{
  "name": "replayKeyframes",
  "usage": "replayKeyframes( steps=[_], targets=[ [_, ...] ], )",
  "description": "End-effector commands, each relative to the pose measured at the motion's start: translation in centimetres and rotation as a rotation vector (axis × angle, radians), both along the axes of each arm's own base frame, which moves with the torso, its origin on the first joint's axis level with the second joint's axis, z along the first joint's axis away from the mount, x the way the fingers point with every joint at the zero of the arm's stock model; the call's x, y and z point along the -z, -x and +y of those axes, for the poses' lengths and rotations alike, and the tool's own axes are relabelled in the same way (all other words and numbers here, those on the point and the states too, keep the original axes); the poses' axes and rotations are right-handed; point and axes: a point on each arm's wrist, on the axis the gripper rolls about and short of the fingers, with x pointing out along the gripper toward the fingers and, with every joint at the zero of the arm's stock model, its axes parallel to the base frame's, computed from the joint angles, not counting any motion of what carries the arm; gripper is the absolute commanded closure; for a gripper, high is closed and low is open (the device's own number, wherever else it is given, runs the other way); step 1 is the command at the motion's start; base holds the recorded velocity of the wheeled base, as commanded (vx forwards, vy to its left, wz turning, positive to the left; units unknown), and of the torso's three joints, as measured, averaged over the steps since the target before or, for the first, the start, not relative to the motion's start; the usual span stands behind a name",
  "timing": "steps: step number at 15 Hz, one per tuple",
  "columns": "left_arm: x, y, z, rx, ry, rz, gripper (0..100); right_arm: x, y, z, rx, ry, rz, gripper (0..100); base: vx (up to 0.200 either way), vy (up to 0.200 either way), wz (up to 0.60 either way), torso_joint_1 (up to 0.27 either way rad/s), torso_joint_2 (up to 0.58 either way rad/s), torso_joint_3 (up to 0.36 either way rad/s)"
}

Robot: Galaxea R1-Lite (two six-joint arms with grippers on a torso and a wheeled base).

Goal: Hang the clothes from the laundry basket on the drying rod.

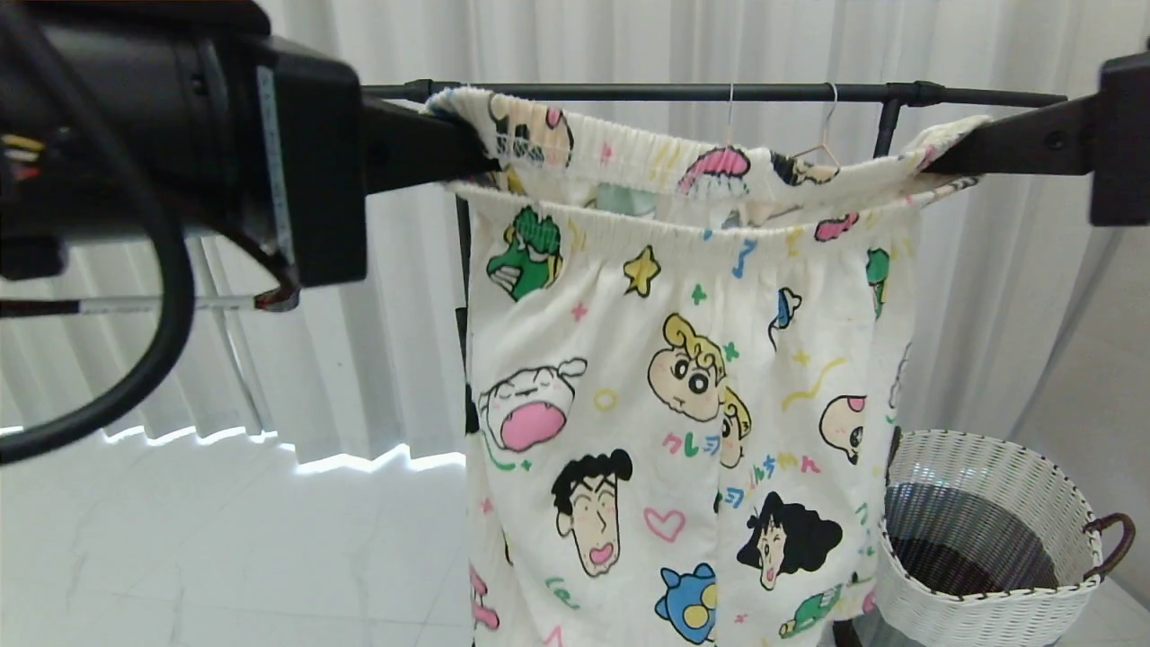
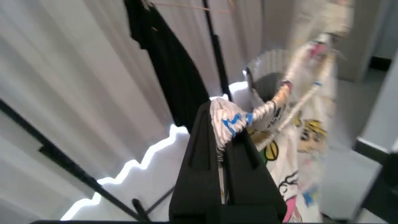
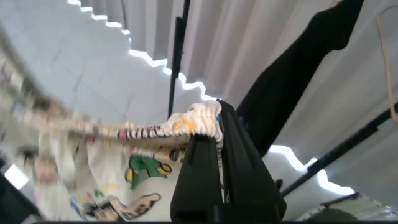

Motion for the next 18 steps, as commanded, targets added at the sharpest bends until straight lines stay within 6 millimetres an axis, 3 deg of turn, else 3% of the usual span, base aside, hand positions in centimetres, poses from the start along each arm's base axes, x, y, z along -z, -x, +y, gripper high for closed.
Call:
replayKeyframes(
  steps=[1, 13, 14, 18],
  targets=[
    [0.3, -3.5, -1.6, -0.073, -0.026, 0.015, 100, -1.8, 2.0, -1.7, -0.025, -0.014, -0.029, 100, 0.000, 0.000, 0.00, 0.000, 0.00, 0.000],
    [0.5, -3.9, -1.7, -0.116, -0.037, 0.017, 100, -1.5, 1.8, -1.2, -0.034, -0.004, -0.010, 100, 0.000, 0.000, 0.00, 0.000, 0.00, 0.000],
    [0.5, -3.9, -1.6, -0.117, -0.036, 0.016, 100, -1.4, 1.8, -1.2, -0.033, -0.004, -0.004, 0, 0.000, 0.000, 0.00, 0.000, 0.00, 0.000],
    [0.4, -4.6, -1.1, -0.153, -0.034, 0.014, 100, -0.7, 2.1, -1.5, -0.031, 0.009, 0.015, 0, 0.000, 0.000, 0.00, 0.000, 0.00, 0.000]
  ],
)
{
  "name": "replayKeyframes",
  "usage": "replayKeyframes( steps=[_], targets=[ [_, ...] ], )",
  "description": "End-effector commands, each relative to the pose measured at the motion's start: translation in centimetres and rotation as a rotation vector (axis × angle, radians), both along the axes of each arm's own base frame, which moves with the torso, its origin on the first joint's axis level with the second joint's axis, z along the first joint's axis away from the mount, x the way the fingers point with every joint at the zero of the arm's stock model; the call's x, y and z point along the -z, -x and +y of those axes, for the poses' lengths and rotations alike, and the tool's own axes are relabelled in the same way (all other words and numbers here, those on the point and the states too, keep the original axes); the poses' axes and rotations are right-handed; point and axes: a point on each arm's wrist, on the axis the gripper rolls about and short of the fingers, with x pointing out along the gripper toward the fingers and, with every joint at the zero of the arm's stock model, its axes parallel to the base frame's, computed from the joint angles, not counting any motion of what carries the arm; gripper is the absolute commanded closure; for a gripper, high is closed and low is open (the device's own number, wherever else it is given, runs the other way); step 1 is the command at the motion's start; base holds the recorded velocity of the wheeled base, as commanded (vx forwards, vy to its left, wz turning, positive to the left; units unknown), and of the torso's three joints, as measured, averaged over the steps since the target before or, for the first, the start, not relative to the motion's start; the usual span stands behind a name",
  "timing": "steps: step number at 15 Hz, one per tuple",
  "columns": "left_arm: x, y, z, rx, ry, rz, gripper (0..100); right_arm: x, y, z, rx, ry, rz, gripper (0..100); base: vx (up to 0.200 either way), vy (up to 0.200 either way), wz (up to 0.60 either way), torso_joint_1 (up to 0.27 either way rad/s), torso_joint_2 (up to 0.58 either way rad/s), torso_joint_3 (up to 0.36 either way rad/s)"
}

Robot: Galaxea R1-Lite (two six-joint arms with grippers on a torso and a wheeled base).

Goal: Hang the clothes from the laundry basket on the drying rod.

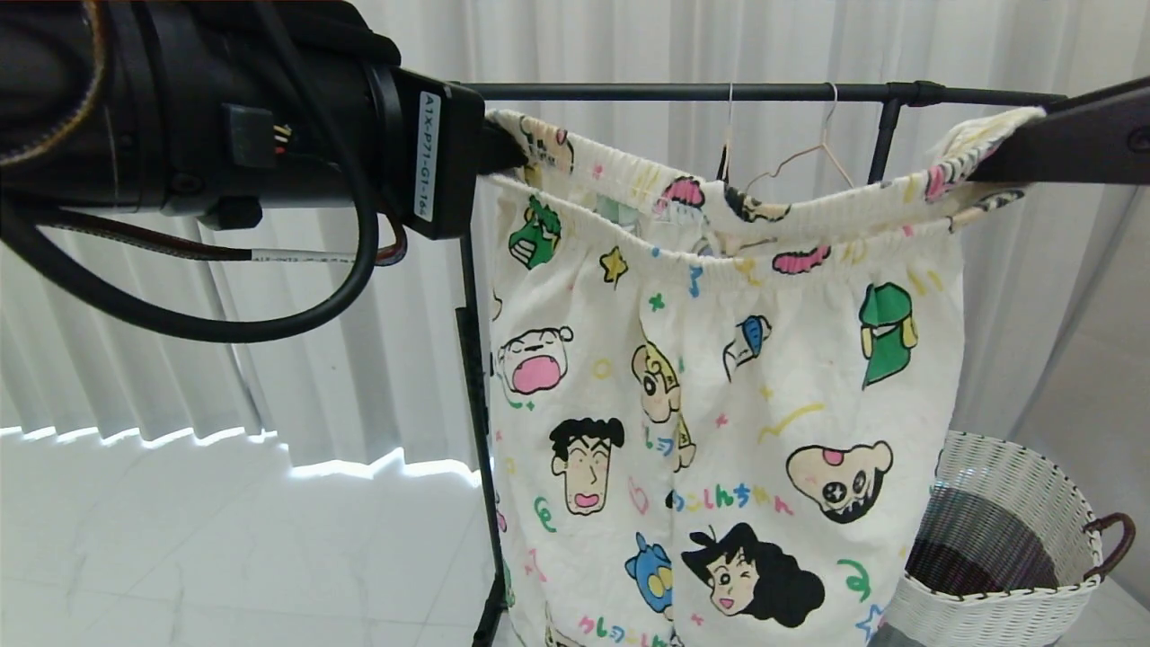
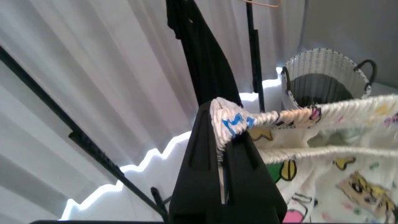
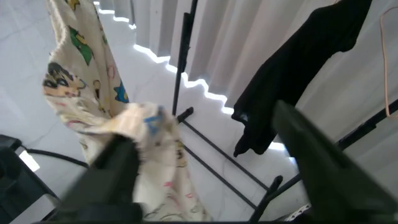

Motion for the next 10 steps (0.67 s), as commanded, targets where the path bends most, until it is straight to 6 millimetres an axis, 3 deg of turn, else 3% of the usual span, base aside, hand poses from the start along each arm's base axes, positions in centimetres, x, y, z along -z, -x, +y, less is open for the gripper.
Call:
replayKeyframes(
  steps=[1, 6, 9, 10],
  targets=[
    [-0.1, -0.5, 0.3, -0.027, 0.001, -0.003, 100, 0.3, 0.5, -0.5, -0.002, 0.002, 0.002, 0, 0.000, 0.000, 0.00, 0.000, 0.00, 0.000],
    [0.1, -2.3, 0.7, -0.201, -0.025, -0.015, 100, 0.9, 2.2, -2.3, -0.103, -0.018, 0.019, 0, 0.000, 0.000, 0.00, 0.000, 0.00, 0.000],
    [0.3, -2.2, 0.8, -0.203, -0.032, -0.009, 100, 1.4, 0.9, -3.6, 0.062, 0.010, 0.026, 0, 0.000, 0.000, 0.00, 0.000, 0.00, 0.000],
    [0.5, -1.5, 1.7, -0.212, -0.037, -0.004, 100, 2.1, 0.0, -4.9, 0.232, 0.070, 0.055, 0, 0.000, 0.000, 0.00, 0.000, 0.00, 0.000]
  ],
)
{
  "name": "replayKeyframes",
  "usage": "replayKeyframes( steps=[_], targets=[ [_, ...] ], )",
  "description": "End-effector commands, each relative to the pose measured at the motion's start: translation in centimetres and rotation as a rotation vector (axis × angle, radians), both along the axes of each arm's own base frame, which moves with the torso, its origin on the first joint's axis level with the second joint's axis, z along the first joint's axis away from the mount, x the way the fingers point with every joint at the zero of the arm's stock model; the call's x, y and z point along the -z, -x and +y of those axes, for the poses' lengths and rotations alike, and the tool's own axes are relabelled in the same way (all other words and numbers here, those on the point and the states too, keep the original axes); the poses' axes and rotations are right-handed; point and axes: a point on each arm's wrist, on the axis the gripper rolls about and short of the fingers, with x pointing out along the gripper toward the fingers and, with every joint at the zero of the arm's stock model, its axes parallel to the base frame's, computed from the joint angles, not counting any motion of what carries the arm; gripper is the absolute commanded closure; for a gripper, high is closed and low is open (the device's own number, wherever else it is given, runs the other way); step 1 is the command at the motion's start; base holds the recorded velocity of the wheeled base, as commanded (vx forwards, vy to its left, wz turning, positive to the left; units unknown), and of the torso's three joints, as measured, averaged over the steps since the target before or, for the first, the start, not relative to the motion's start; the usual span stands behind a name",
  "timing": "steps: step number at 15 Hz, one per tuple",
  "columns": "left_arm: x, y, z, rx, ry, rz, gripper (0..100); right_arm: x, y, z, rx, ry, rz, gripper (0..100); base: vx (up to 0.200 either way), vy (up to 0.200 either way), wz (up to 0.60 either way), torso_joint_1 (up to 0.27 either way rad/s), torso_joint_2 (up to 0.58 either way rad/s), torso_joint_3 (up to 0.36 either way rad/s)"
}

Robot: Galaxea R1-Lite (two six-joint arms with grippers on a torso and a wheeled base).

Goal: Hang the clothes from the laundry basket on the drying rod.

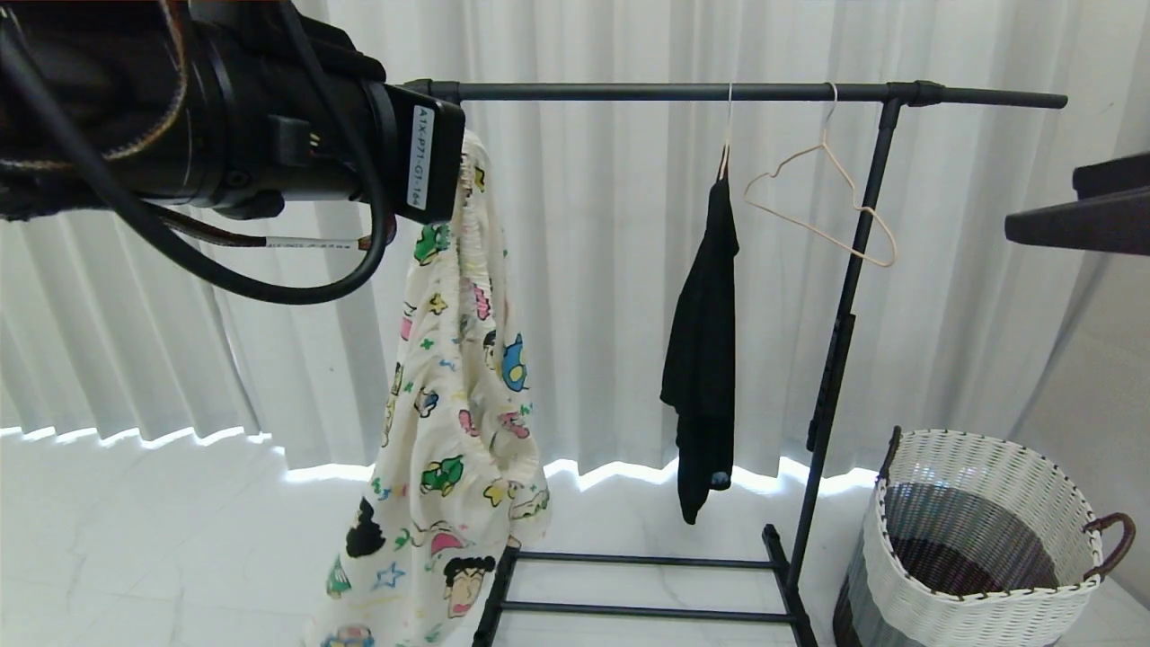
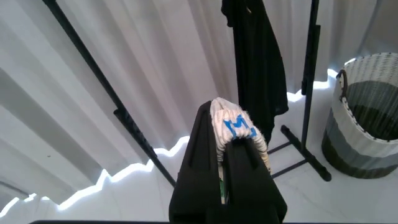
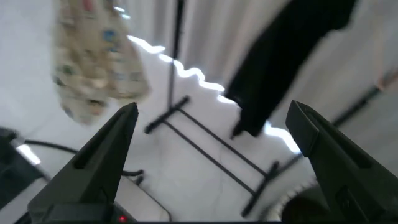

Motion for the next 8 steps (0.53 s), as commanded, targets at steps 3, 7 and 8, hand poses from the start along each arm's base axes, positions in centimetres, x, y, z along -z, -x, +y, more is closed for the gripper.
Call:
replayKeyframes(
  steps=[3, 7, 8],
  targets=[
    [3.0, 2.3, 4.3, -0.085, -0.074, 0.065, 100, 2.5, -0.3, -4.3, 0.396, 0.152, 0.066, 0, 0.000, 0.000, 0.00, 0.000, 0.00, 0.000],
    [6.6, 5.4, 7.3, -0.120, -0.130, 0.134, 100, 7.7, 3.1, -7.4, 0.485, 0.312, 0.085, 0, 0.000, 0.000, 0.00, 0.000, 0.00, 0.000],
    [7.4, 6.2, 7.6, -0.100, -0.131, 0.151, 100, 8.5, 3.7, -7.6, 0.489, 0.304, 0.070, 0, 0.000, 0.000, 0.00, 0.000, 0.00, 0.000]
  ],
)
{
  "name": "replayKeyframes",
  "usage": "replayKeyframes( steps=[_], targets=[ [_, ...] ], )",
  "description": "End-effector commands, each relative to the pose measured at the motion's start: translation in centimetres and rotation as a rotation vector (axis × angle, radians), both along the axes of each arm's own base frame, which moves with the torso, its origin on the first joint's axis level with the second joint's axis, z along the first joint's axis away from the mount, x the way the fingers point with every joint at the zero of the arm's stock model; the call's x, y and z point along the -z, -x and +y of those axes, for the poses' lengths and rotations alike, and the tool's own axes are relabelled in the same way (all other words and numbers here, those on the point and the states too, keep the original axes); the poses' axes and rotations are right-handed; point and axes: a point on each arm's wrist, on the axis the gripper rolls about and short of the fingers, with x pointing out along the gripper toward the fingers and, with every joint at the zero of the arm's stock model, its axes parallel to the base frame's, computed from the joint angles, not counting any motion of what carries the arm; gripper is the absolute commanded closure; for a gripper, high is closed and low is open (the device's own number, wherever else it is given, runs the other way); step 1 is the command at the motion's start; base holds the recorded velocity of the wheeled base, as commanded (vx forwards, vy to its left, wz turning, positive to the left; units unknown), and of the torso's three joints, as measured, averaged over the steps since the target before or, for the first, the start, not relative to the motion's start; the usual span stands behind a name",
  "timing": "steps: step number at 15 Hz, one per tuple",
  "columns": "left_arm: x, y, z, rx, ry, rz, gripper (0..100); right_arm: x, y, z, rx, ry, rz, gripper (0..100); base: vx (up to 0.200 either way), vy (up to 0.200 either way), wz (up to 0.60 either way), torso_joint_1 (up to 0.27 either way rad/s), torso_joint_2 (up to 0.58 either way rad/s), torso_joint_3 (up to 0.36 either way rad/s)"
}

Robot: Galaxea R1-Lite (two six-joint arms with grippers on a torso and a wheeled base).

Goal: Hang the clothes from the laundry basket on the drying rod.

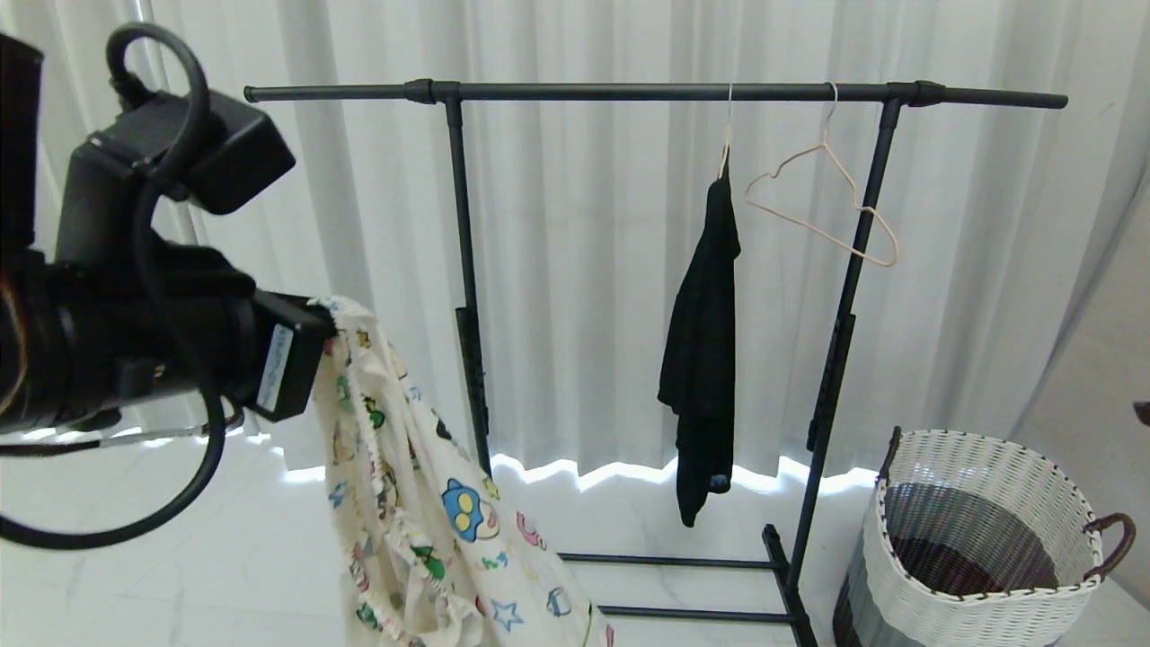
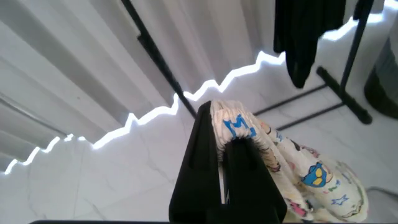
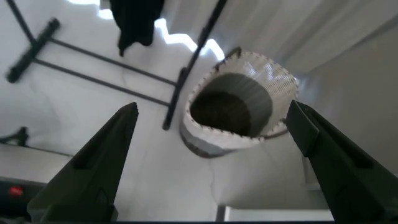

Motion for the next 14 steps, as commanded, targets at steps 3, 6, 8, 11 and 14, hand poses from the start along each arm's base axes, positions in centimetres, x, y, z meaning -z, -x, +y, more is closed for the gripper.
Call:
replayKeyframes(
  steps=[3, 6, 8, 11, 14],
  targets=[
    [1.9, 3.4, 2.7, -0.016, 0.010, 0.015, 100, 2.8, 3.0, -1.7, 0.070, 0.006, -0.055, 0, 0.000, 0.000, 0.00, 0.000, 0.00, 0.000],
    [1.6, 3.3, 2.9, -0.033, 0.016, 0.004, 100, 4.3, 1.8, -2.1, 0.158, 0.034, 0.022, 0, 0.000, 0.000, 0.00, 0.000, 0.00, 0.000],
    [1.5, 3.5, 3.0, -0.034, 0.018, -0.002, 100, 4.8, 0.8, -2.1, 0.172, 0.028, 0.000, 0, 0.000, 0.000, 0.00, 0.000, 0.00, 0.000],
    [1.5, 3.5, 3.0, -0.033, 0.017, -0.002, 100, 5.4, -0.2, -1.9, 0.165, 0.010, -0.060, 0, 0.000, 0.000, 0.00, 0.000, 0.00, 0.000],
    [1.5, 3.5, 3.0, -0.033, 0.016, -0.003, 100, 5.5, -0.3, -1.9, 0.163, 0.010, -0.064, 0, 0.000, 0.000, 0.00, 0.000, 0.00, 0.000]
  ],
)
